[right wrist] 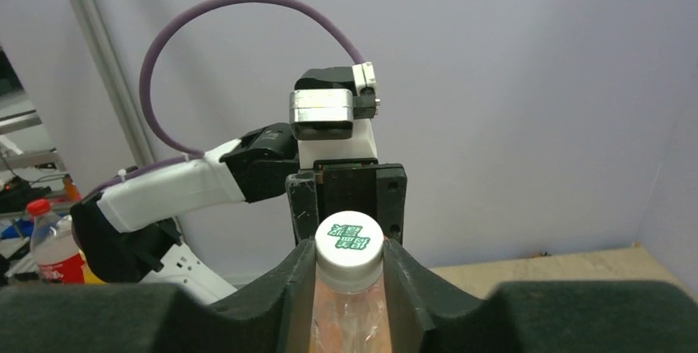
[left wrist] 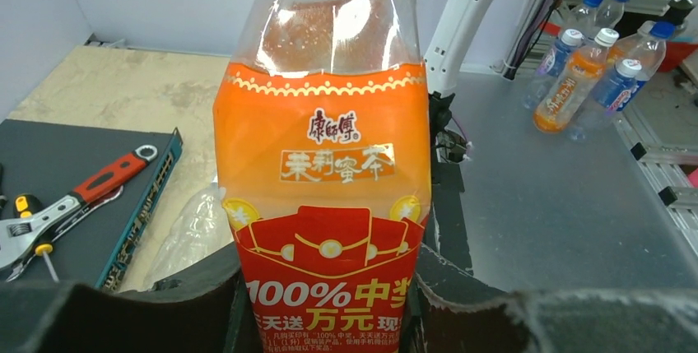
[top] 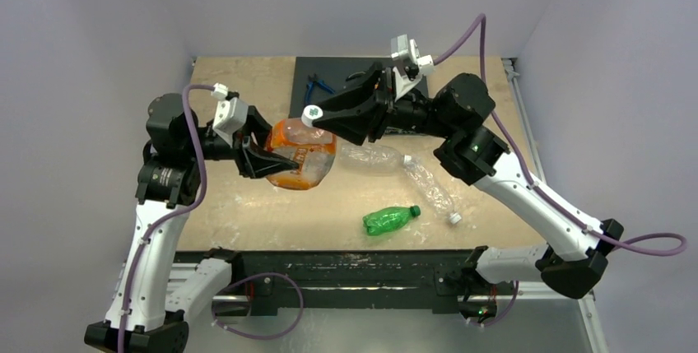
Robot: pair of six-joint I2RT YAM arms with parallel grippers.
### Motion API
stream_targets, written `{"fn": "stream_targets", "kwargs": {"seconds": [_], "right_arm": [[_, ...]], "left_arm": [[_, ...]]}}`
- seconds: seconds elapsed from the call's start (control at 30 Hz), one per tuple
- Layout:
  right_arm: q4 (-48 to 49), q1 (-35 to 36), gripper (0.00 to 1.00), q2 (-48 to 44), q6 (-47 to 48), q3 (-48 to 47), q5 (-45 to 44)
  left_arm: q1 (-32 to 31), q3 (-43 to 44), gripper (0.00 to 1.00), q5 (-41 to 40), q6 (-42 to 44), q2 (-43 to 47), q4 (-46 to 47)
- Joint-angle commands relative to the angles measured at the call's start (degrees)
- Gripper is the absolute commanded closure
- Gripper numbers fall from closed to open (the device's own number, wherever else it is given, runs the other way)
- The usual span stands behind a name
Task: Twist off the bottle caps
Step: Unscrew the bottle cap from the plastic bottle.
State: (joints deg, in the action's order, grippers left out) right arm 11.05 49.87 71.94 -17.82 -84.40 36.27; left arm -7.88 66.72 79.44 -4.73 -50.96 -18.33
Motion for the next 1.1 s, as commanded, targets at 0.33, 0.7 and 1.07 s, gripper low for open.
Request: {"fn": "stream_targets", "kwargs": {"seconds": [0.33,0.7,1.07], "right_arm": [[-17.12,7.43,0.2,8.01,0.68,-12.19,-41.21],[-16.33,8.14,0.8,12.08,0.24,-16.39,-41.5],[-15.41,9.46,1.0,12.45,1.11,-13.42,-38.3]], "left_arm": [[0.15,-4.58,1.0,-24.22,7.86,3.84,5.58],[0.15,-5.17,0.89,-24.69,8.43,4.61,4.13],[0.14,-5.21,0.0,-20.99,-1.29,1.77,14.27]]}}
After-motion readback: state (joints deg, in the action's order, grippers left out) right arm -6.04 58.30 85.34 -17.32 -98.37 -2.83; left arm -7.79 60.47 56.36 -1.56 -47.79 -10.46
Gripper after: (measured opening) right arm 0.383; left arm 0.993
